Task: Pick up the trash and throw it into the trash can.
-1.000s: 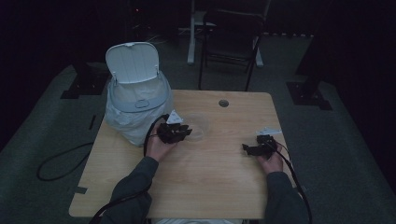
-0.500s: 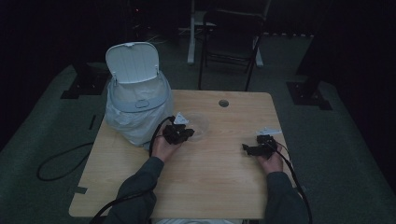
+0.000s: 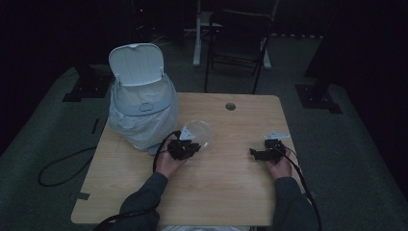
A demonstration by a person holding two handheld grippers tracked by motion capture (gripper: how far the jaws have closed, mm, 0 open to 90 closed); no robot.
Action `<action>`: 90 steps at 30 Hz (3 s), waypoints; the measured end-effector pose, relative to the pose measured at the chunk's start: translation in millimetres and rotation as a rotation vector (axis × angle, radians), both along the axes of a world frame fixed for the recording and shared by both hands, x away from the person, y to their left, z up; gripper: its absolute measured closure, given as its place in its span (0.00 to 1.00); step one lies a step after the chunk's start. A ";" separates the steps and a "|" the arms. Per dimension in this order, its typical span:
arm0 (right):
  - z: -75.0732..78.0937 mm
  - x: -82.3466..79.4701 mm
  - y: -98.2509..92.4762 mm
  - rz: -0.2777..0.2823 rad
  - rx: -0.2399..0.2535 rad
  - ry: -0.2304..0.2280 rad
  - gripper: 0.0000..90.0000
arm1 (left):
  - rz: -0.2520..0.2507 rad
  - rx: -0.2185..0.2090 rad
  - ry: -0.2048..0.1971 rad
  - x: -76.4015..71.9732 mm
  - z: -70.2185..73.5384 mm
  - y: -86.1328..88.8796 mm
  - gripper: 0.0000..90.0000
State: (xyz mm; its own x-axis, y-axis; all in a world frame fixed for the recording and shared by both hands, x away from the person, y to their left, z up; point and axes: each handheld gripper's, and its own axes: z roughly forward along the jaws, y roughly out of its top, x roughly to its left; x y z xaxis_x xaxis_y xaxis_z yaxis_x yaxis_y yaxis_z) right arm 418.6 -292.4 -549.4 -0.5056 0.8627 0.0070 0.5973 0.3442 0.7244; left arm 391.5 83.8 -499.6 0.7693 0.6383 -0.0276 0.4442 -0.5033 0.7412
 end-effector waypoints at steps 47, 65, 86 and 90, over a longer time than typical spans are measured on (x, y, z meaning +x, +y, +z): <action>-0.1 0.1 -0.1 0.001 -0.001 -0.002 0.15 | -0.003 -0.107 -0.100 -4.8 53.5 37.3 0.67; 0.0 0.0 0.0 0.000 0.000 0.000 0.15 | 0.000 -0.027 -0.054 0.1 33.7 29.2 0.79; 0.0 0.0 0.0 0.000 0.000 0.000 0.15 | 0.001 -0.026 -0.044 1.5 30.2 28.0 0.93; 0.0 0.0 0.0 0.000 0.000 0.000 0.15 | 0.005 -0.043 -0.044 1.6 33.2 30.6 0.93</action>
